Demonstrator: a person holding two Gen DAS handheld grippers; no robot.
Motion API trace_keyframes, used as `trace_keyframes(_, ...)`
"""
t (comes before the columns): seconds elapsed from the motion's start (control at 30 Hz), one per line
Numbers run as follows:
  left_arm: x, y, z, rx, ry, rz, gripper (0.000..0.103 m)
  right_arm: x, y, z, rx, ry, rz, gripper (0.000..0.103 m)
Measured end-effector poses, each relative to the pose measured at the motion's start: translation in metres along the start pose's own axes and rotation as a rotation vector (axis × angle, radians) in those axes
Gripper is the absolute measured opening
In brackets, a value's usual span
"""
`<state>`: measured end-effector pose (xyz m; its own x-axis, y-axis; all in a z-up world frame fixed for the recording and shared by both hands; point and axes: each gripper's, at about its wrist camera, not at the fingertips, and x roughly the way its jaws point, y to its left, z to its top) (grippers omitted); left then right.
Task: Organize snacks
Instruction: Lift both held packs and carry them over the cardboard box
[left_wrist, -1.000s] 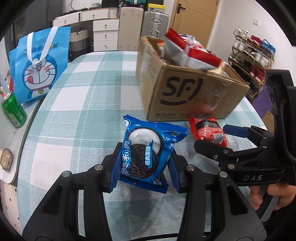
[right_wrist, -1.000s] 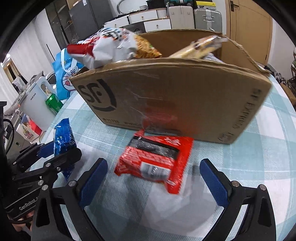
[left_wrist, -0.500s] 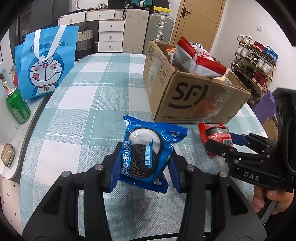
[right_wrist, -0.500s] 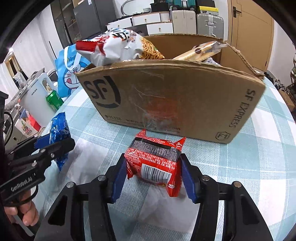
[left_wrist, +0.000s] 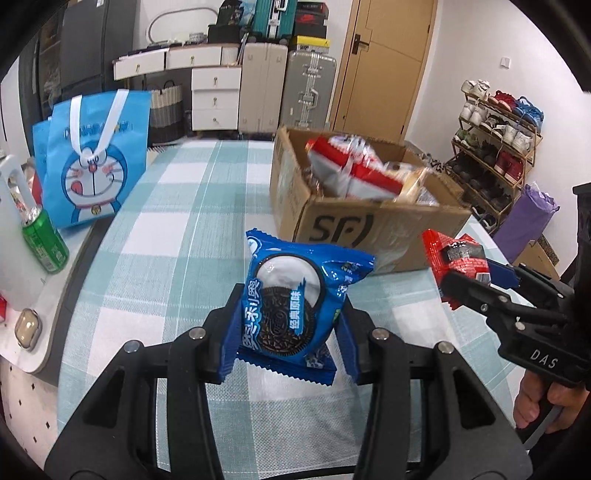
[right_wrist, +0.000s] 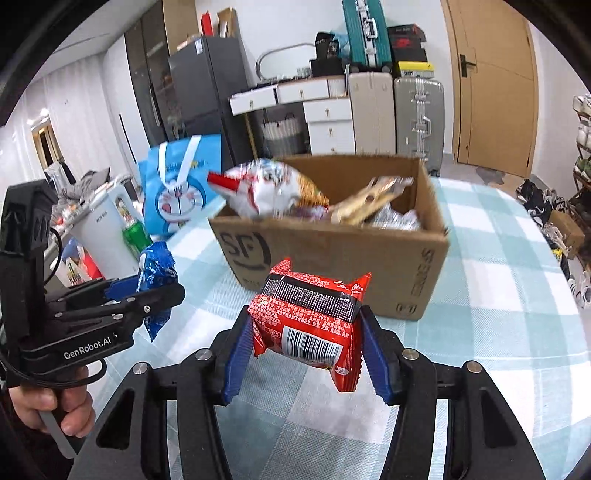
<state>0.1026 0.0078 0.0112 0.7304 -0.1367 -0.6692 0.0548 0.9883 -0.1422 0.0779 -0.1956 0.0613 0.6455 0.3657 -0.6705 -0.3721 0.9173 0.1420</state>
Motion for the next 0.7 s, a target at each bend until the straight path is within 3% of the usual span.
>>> trace_keyframes(0.27, -0.025, -0.014, 0.021, 0.028, -0.065, 0.012, 0.042, -0.034, -0.017, 0.019, 0.021, -0.077, -0.014, 0.055)
trace_keyframes(0.7, -0.055, -0.028, 0.060, 0.068, -0.156, 0.052, 0.042, -0.054, -0.018, 0.053, 0.027, -0.158, -0.028, 0.055)
